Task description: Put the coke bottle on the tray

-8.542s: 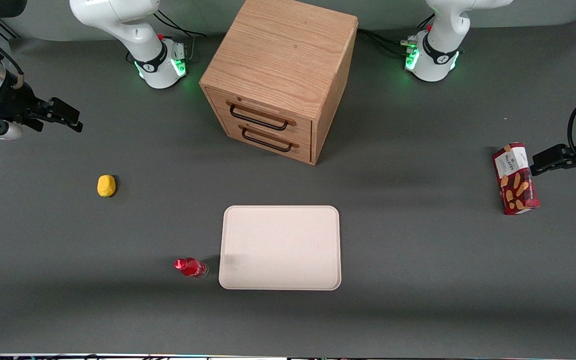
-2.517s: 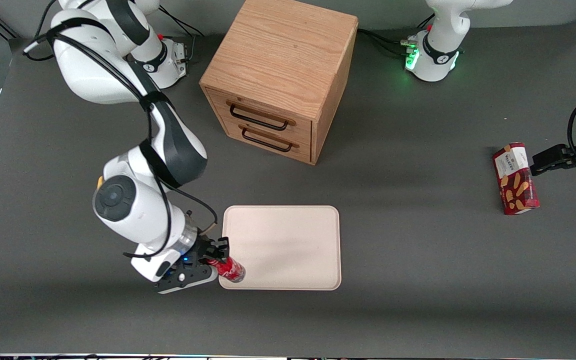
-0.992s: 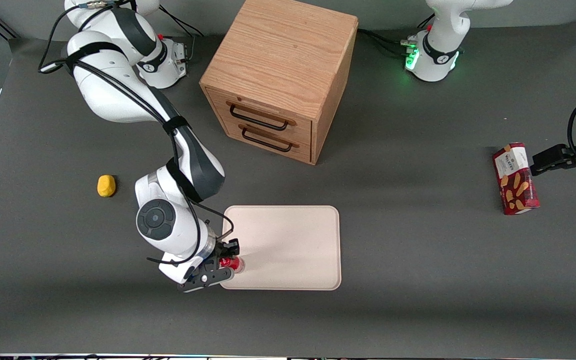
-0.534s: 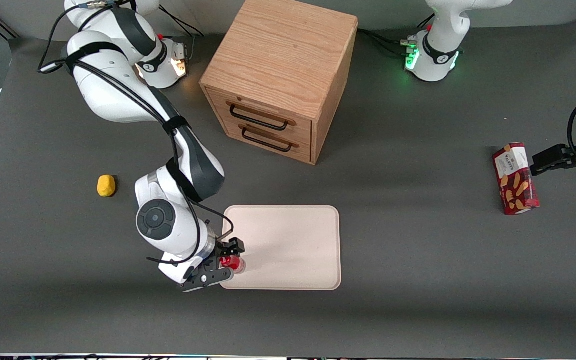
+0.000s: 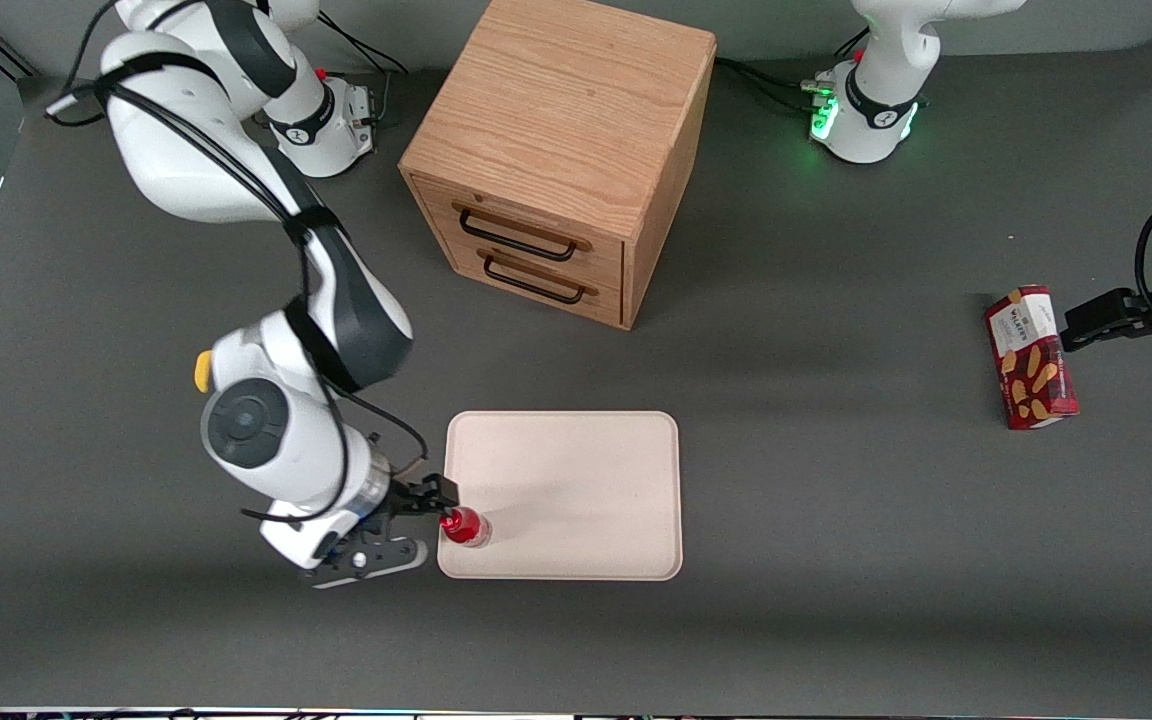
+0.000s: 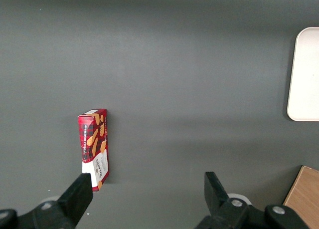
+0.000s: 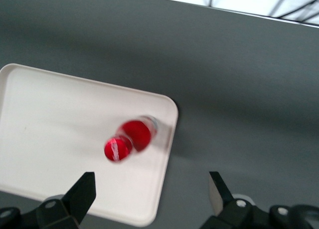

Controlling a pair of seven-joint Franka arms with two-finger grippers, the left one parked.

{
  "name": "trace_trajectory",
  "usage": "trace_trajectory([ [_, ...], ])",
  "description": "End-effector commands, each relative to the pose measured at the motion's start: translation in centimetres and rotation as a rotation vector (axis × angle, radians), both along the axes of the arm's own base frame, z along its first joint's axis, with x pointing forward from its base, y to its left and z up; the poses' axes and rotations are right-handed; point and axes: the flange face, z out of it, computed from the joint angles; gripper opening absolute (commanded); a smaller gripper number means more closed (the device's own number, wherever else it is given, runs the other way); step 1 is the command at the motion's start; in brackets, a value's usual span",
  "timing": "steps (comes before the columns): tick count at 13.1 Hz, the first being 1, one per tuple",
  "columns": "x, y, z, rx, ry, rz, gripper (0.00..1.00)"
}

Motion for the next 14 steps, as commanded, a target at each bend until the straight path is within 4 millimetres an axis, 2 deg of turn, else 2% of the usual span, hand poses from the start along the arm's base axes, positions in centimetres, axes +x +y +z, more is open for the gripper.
trace_trajectory([
  [1, -3.2, -4.9, 5.7, -0.016, 0.045, -0.089, 1.0],
  [3, -5.9, -11.0, 8.7, 0.027, 0.082, -0.198, 1.0],
  [4, -7.5, -13.4, 9.8, 0.023, 0.091, -0.232, 1.0],
  [7, -12.6, -18.5, 13.6, -0.001, 0.136, -0.288, 1.0],
  [9, -14.6, -21.9, 16.2, -0.005, 0.153, -0.31, 1.0],
  [11, -15.9, -24.4, 18.5, -0.001, 0.16, -0.347, 1.0],
  [14, -16.3, -25.1, 19.5, -0.07, 0.154, -0.338, 1.0],
])
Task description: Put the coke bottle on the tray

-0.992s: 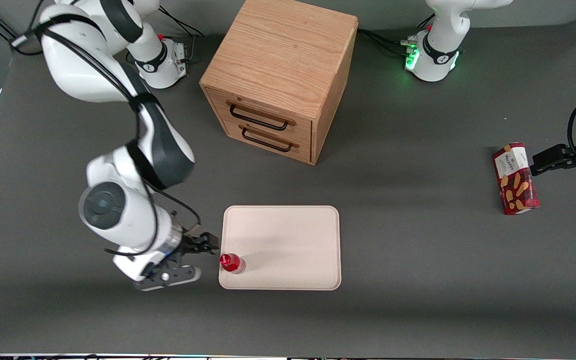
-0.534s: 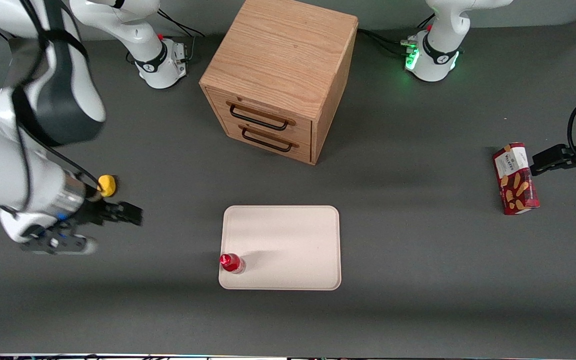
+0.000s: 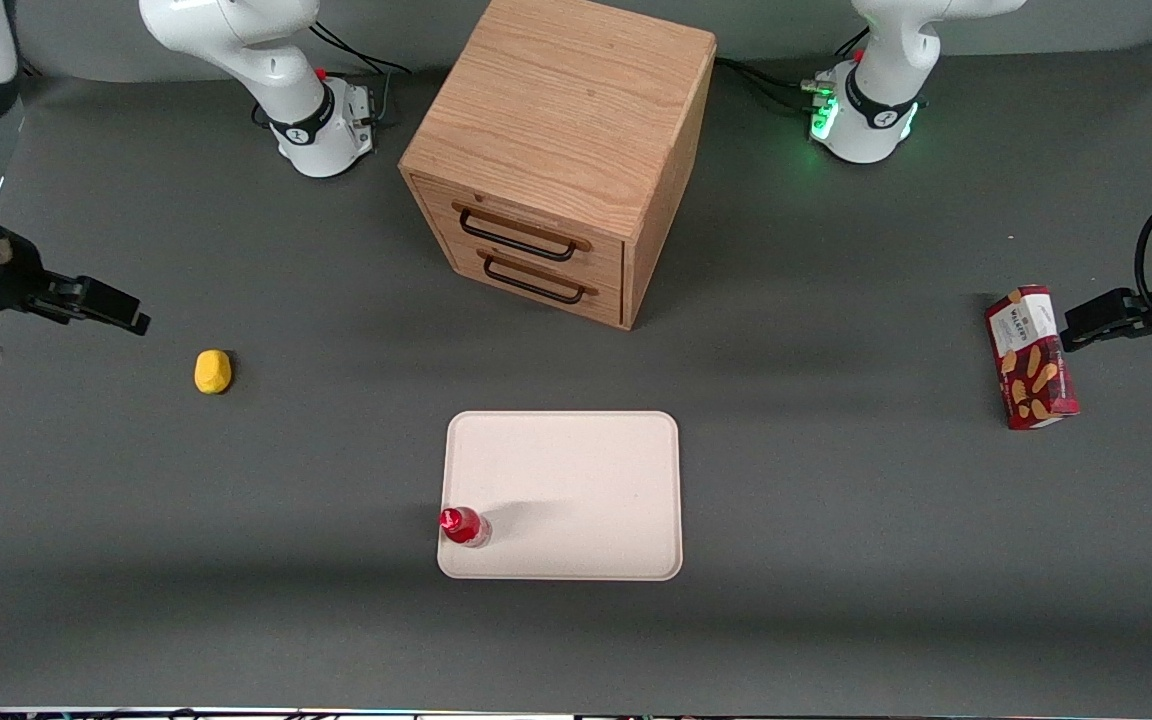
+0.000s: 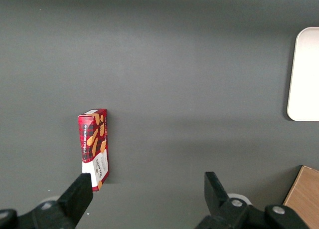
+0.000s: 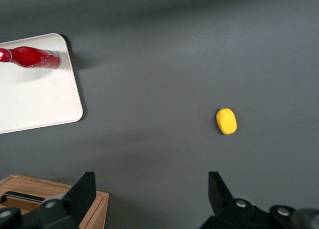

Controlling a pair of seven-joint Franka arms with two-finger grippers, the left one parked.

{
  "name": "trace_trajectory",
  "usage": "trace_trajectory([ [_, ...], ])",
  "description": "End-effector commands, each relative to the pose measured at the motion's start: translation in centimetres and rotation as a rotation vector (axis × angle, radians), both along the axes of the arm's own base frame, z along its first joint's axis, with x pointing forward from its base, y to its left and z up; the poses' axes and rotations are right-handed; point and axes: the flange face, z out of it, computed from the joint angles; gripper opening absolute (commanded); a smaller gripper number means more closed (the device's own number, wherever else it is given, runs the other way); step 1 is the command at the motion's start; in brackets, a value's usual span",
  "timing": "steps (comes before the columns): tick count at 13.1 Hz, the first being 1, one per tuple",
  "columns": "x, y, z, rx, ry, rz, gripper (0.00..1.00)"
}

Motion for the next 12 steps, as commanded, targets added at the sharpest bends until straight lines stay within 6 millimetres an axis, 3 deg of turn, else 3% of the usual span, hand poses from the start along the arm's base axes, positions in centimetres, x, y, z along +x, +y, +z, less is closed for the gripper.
trace_trajectory([
  [1, -0.3, 0.3, -0.3, -0.051, 0.018, 0.031, 1.0],
  [6, -0.7, 1.2, -1.0, -0.04, 0.033, 0.043, 1.0],
  [12, -1.1, 0.8, -0.3, -0.038, 0.021, 0.042, 1.0],
])
